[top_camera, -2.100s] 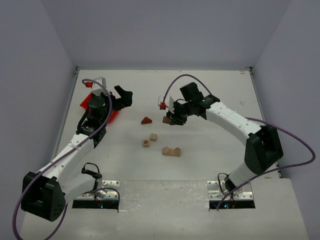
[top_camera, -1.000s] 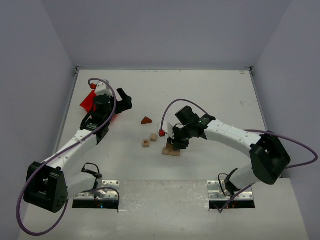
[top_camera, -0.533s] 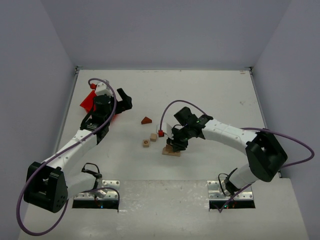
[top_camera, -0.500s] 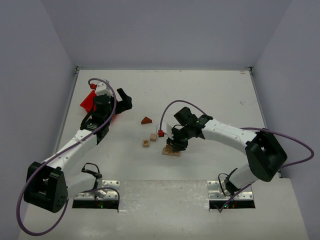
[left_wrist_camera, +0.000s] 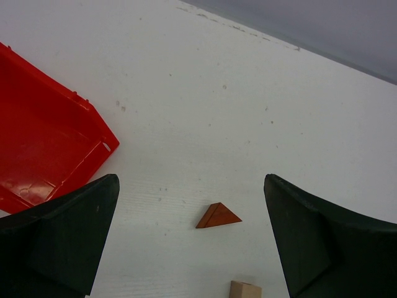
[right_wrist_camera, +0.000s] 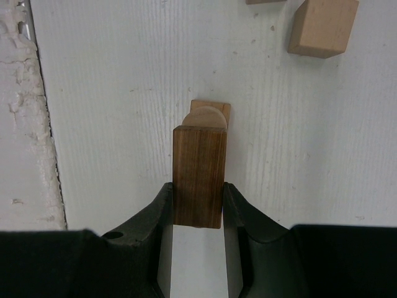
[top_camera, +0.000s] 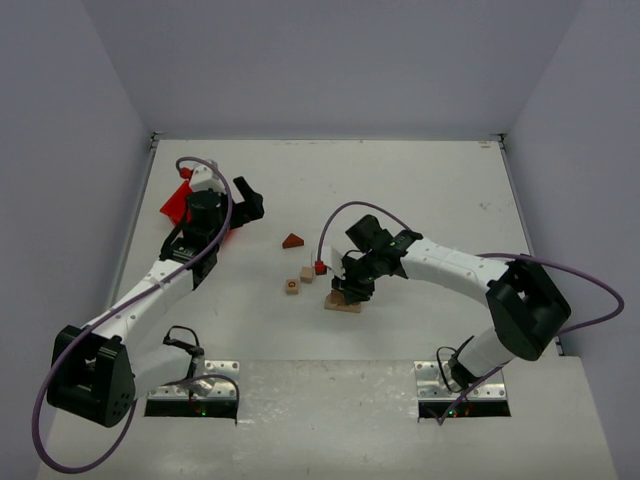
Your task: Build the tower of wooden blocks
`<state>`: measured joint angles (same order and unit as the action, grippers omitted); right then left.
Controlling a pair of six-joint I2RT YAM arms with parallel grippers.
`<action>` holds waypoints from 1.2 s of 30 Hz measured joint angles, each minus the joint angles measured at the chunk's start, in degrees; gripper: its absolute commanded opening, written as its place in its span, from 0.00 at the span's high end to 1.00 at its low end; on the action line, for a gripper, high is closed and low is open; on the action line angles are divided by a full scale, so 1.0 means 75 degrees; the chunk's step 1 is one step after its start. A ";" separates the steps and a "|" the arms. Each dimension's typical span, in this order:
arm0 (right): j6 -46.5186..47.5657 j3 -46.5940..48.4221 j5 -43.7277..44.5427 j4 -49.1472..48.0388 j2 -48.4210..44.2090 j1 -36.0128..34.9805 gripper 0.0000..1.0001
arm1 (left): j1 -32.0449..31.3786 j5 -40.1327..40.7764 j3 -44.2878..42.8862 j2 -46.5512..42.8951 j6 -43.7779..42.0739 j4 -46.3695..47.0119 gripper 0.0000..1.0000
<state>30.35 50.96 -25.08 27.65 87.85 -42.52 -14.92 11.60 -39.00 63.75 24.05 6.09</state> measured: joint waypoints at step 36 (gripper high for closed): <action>-0.0093 -0.0128 0.0079 -0.0099 0.0026 -0.0015 0.66 | 0.0000 -0.0089 0.0000 -0.0115 -0.0005 -0.0020 0.00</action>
<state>29.65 50.00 -24.49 26.91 88.05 -42.63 -14.92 10.93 -39.00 62.89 24.01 5.93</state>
